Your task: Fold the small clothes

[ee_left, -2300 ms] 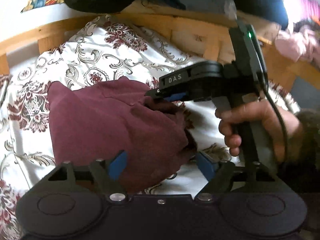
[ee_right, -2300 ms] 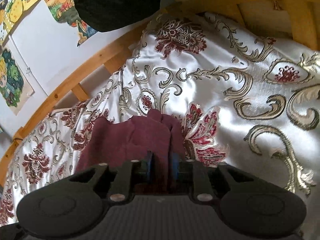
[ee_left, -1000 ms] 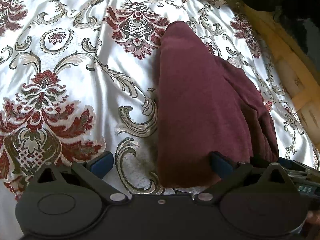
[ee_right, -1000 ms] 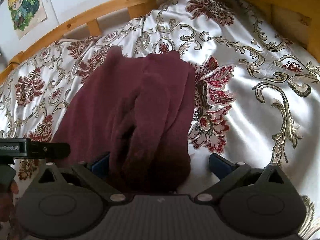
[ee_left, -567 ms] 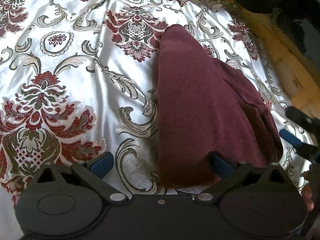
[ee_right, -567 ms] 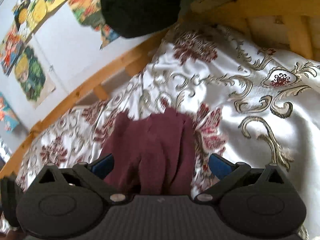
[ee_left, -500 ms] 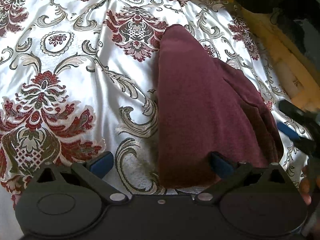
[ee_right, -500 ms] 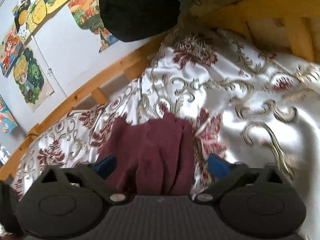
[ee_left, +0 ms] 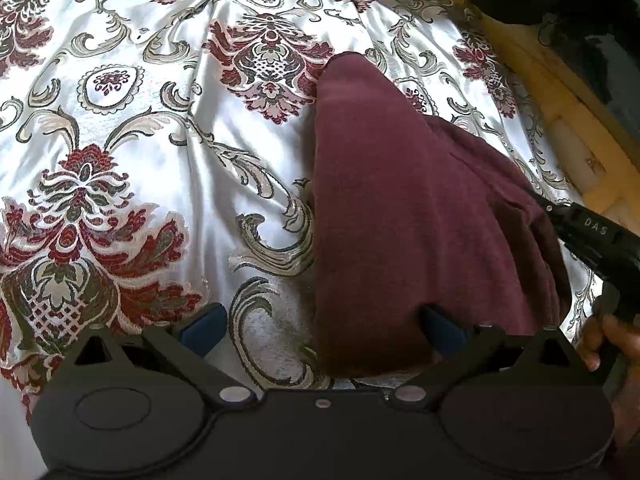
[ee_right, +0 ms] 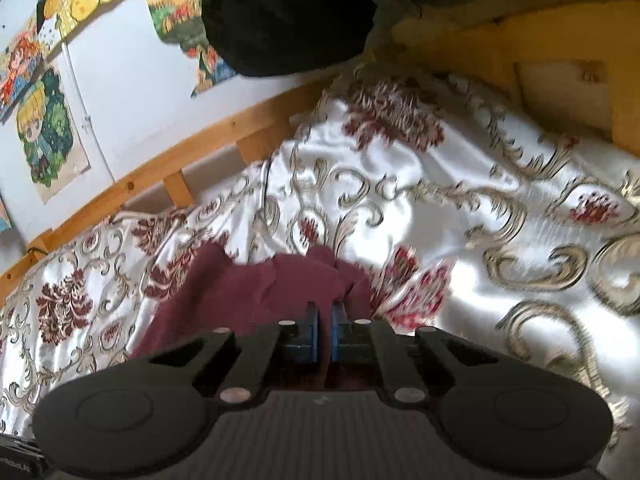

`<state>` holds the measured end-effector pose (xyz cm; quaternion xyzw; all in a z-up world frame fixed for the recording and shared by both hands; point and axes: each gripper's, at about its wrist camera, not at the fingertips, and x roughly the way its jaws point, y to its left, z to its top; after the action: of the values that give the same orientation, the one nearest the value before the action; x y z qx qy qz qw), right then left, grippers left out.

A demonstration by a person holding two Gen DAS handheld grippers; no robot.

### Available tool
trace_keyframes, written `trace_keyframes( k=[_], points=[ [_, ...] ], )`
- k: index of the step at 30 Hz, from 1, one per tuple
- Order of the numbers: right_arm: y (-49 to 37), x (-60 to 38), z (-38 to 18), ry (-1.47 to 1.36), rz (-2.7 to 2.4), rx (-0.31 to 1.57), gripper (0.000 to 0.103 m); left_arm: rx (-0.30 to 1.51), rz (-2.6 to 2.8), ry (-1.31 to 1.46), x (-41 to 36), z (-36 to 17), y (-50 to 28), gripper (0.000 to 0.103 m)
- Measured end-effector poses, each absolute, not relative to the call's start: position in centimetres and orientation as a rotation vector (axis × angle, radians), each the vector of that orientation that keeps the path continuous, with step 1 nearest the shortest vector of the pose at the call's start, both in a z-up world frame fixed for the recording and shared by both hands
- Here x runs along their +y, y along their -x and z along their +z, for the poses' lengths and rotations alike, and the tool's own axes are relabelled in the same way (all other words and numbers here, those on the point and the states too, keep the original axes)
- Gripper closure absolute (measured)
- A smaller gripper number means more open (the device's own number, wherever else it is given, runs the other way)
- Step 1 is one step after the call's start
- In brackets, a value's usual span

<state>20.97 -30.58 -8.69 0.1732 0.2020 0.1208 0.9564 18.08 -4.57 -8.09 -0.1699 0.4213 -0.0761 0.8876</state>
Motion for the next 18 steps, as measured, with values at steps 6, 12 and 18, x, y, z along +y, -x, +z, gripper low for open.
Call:
trace_keyframes(
  k=[6, 12, 18],
  points=[
    [-21.8, -31.3, -10.4, -0.408, 0.215, 0.484, 0.096, 0.873, -0.174, 0.352, -4.4, -8.2, -18.1, 0.001],
    [-22.1, -31.7, -11.0, -0.437, 0.219, 0.498, 0.094, 0.871, -0.182, 0.357, -4.3, -8.3, -18.1, 0.001],
    [-22.3, -32.2, -11.3, -0.473, 0.214, 0.525, 0.087, 0.871, -0.182, 0.358, -4.3, -8.4, -18.1, 0.001]
  ],
)
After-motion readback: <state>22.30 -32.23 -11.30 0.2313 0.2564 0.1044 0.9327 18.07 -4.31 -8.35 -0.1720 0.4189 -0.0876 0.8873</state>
